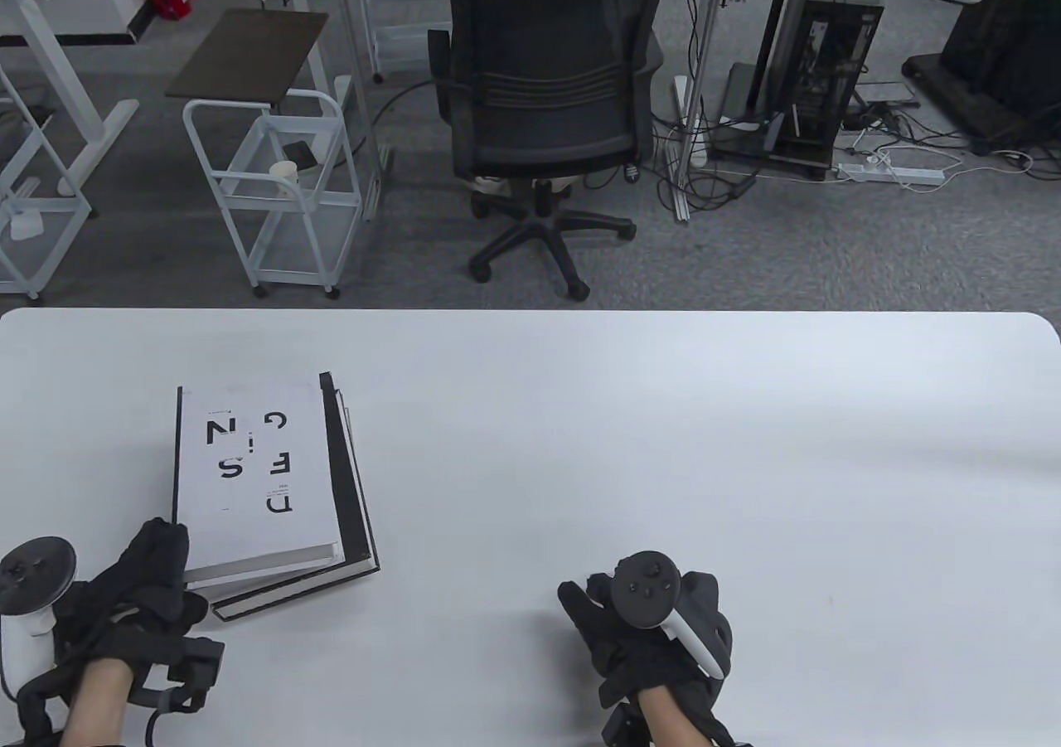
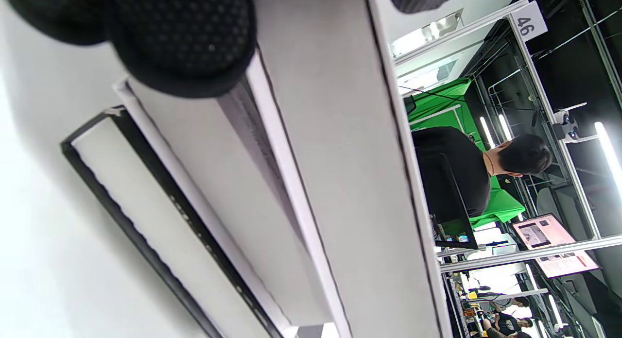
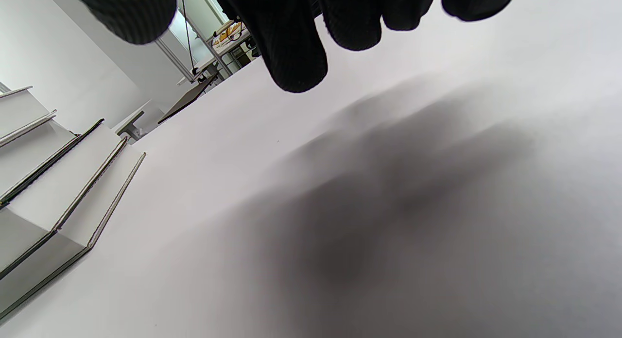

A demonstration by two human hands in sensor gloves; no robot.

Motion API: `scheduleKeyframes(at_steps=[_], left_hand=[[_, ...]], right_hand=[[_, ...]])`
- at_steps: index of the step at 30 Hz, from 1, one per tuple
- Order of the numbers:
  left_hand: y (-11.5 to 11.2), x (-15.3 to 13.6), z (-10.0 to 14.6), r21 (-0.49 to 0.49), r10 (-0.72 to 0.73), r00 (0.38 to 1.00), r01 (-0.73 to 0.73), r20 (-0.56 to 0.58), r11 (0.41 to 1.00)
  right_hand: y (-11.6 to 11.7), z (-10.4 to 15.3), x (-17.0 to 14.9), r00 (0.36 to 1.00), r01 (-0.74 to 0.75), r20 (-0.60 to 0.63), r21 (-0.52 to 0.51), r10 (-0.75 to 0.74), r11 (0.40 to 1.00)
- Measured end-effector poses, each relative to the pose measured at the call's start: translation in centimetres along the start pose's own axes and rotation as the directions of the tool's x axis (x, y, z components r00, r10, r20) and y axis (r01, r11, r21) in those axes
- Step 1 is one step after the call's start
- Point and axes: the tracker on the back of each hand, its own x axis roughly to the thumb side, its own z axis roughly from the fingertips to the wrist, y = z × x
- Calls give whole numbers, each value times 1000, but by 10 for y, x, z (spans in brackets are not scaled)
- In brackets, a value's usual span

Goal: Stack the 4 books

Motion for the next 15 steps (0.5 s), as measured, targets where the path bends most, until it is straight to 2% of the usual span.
scheduleKeyframes(at_steps=[9, 15], left_hand=[[16, -4, 12, 34, 58, 998, -58, -18, 998], [30, -17, 9, 75, 77, 996, -73, -40, 994]], right_hand=[[0, 0, 0, 1000, 0, 8, -8, 0, 1000], [1, 1, 2, 1000, -17, 23, -14, 18, 1000]])
